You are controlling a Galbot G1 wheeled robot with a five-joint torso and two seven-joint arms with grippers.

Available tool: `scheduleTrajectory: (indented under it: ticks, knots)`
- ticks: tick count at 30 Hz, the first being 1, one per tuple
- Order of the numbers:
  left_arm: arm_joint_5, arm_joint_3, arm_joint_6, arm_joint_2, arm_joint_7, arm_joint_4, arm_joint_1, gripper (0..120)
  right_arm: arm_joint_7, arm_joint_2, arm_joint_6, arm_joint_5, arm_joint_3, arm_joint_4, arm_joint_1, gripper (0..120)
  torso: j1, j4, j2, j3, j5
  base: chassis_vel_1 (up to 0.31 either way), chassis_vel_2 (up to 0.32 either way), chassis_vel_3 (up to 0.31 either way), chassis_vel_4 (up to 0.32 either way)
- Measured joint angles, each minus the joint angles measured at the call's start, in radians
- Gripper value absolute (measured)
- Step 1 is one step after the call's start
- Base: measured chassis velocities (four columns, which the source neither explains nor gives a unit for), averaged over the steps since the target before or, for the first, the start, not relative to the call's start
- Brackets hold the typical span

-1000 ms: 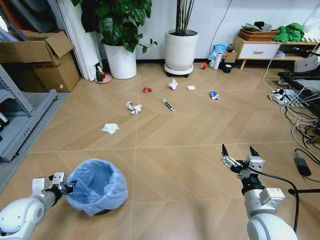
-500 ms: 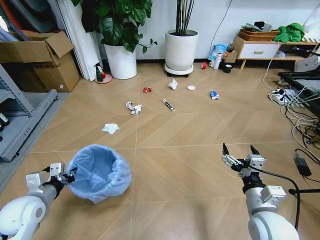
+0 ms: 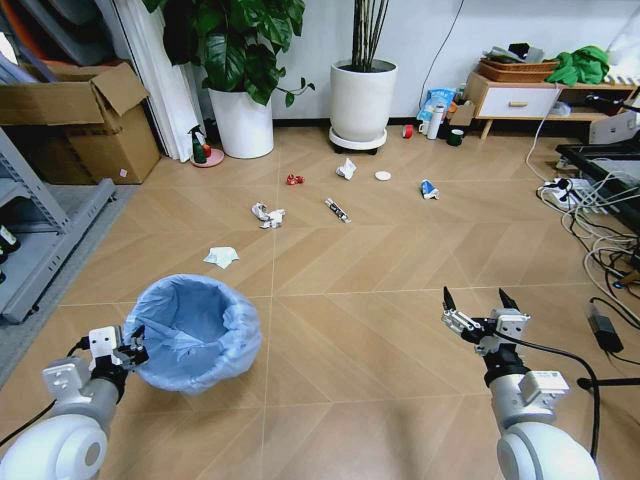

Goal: Pick up the trash bin and place the garbage on the floor into it.

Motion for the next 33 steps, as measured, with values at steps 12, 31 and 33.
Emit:
scheduleTrajectory:
  ticks: [12,31,33]
  knots:
    - [0.015,0.003,-0.012,0.000,0.031,-0.009,0.005,0,0.000,0.002,0.009,0.000,0.000,0.006,-0.006,100,0.000,0.0001,0.000,0.000,-0.0004,0.078,0.169,-0.090,-0.164]
    - [0.025,0.006,-0.016,-0.001,0.045,-0.006,0.003,0,-0.009,0.008,0.011,-0.003,-0.004,0.002,-0.007,100,0.000,0.0001,0.000,0.000,-0.0001,0.013,0.152,-0.015,-0.158]
    - [0.026,0.008,-0.016,-0.002,0.048,-0.006,0.003,0,-0.009,0.009,0.011,-0.004,-0.005,0.000,-0.007,100,0.000,0.0001,0.000,0.000,-0.0003,-0.038,0.156,0.029,-0.163]
